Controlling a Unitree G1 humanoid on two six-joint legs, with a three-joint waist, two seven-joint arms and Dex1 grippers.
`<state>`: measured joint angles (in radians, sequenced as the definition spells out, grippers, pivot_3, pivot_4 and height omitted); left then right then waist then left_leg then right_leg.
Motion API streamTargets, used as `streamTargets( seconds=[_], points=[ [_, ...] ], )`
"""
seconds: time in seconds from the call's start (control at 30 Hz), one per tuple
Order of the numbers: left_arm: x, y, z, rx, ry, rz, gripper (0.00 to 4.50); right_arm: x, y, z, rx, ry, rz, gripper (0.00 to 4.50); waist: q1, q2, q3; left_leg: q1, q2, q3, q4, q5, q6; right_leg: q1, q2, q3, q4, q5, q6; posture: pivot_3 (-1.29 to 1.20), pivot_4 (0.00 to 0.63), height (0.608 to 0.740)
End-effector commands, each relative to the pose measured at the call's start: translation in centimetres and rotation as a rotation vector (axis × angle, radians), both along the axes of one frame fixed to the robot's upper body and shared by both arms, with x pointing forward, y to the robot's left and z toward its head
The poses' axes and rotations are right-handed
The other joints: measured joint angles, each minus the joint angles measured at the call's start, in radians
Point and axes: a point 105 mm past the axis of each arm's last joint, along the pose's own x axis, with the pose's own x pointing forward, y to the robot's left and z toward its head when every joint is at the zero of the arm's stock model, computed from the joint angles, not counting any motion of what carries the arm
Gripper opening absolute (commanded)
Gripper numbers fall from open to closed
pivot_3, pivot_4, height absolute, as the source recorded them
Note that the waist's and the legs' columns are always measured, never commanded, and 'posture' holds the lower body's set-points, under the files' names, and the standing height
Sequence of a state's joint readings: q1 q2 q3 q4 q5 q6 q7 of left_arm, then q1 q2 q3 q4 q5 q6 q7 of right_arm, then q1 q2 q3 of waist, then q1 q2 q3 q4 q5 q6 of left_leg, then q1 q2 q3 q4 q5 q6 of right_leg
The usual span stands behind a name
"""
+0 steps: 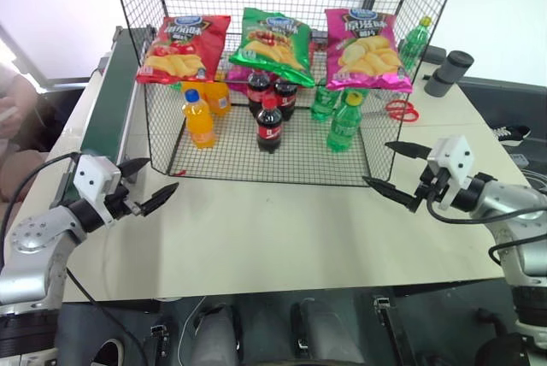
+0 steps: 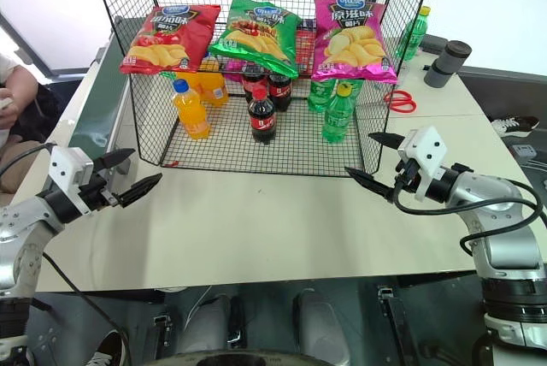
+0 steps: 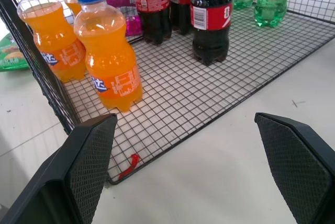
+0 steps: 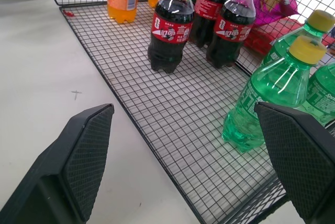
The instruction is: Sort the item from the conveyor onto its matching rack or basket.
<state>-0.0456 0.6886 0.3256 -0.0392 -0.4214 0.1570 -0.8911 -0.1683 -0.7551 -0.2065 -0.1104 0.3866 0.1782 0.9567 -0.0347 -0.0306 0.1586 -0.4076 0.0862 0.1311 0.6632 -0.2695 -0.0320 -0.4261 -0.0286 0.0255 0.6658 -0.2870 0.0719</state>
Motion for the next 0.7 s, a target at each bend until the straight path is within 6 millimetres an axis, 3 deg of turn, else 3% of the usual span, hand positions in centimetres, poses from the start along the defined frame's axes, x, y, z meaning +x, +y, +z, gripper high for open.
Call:
streamTargets(
  seconds=[0.03,0.23,0.7],
  points=[
    [0.06,-0.17,0.74,0.038,-0.045,-0.017,4.50,0.04,-0.21,1.27,0.005,-0.052,-0.008,4.48,0.000,0.000,0.000,0.000,0.000,0.000,0.000,0.000,0.000,0.000,0.000,0.000,0.000,0.000,0.000,0.00,0.150,0.740],
    [-0.27,-0.28,-0.03,0.049,0.001,-0.021,4.50,0.02,-0.38,1.16,-0.007,-0.053,-0.012,4.48,0.000,0.000,0.000,0.000,0.000,0.000,0.000,0.000,0.000,0.000,0.000,0.000,0.000,0.000,0.000,0.00,0.150,0.740],
    [0.21,0.16,0.87,0.044,-0.045,-0.040,4.50,-0.09,-0.40,1.00,-0.008,-0.058,-0.021,4.48,0.002,0.000,0.000,0.000,0.000,0.000,0.000,0.000,0.000,0.000,0.000,0.000,0.000,0.000,0.000,0.00,0.150,0.740]
  ],
)
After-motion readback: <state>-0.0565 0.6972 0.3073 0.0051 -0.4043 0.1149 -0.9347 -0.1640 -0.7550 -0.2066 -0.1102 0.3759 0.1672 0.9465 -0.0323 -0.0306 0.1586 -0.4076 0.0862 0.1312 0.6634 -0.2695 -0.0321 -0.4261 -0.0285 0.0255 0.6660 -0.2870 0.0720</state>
